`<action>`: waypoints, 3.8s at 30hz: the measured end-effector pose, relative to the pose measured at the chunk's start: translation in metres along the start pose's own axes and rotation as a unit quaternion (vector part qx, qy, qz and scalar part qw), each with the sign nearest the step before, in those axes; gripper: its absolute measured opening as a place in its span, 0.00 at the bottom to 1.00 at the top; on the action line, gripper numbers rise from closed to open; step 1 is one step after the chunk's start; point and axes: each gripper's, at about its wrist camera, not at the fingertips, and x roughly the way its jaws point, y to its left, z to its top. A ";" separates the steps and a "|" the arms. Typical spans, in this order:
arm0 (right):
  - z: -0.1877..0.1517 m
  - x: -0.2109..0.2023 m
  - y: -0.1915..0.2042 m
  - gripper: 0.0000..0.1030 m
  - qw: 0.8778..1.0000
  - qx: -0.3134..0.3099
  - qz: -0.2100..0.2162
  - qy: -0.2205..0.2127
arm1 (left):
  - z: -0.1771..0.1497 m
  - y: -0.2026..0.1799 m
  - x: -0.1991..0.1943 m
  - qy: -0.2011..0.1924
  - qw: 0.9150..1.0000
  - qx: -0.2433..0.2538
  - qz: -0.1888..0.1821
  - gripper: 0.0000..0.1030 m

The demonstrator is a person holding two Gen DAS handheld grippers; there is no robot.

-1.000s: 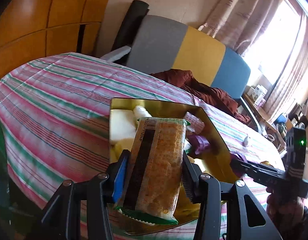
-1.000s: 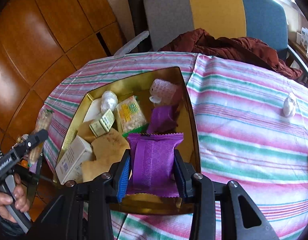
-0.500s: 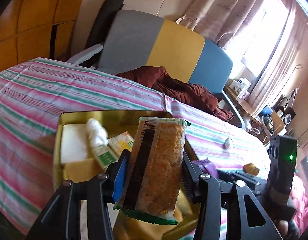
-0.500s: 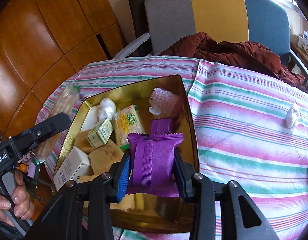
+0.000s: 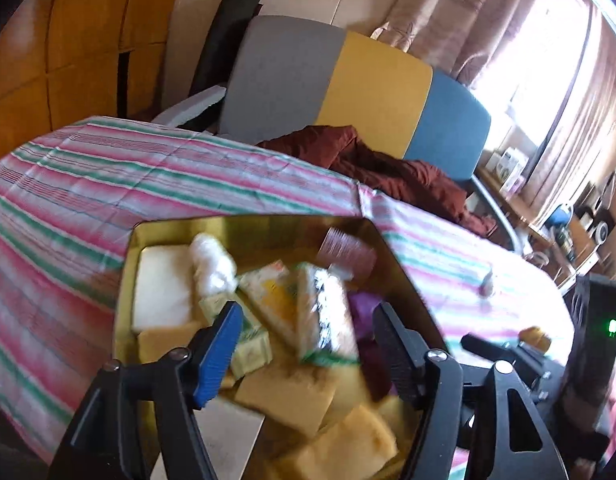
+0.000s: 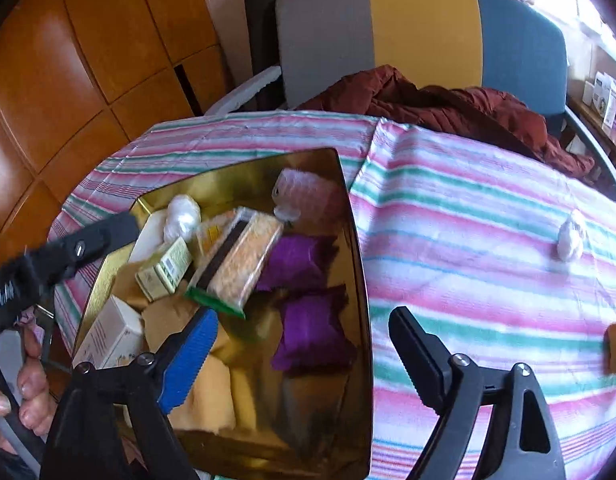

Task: Organize objects
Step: 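Carry the biscuit packet and purple packet into the gold tray and release both, then move both tools back from the gold tray to the remaining items, then grasp the yellow knitted pouch with the right tool while the left tool grasps the white wrapped ball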

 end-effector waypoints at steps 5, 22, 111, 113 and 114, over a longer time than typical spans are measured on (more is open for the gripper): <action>-0.008 -0.005 0.001 0.87 1.000 0.004 -0.011 -0.003 | -0.021 -0.003 -0.016 -0.009 0.999 0.036 0.030 0.70; -0.026 -0.033 0.004 0.98 0.998 0.003 -0.053 -0.039 | -0.042 -0.025 -0.044 -0.031 0.994 0.085 0.060 0.80; -0.032 -0.065 -0.338 0.48 0.956 0.217 -0.190 0.050 | 0.009 -0.381 0.277 0.151 0.933 0.317 -0.083 0.56; -0.032 -0.066 -0.338 0.48 0.957 0.215 -0.190 0.049 | 0.007 -0.382 0.292 0.172 0.929 0.318 -0.084 0.36; -0.033 -0.066 -0.338 0.48 0.957 0.216 -0.188 0.049 | 0.008 -0.382 0.289 0.160 0.931 0.316 -0.089 0.35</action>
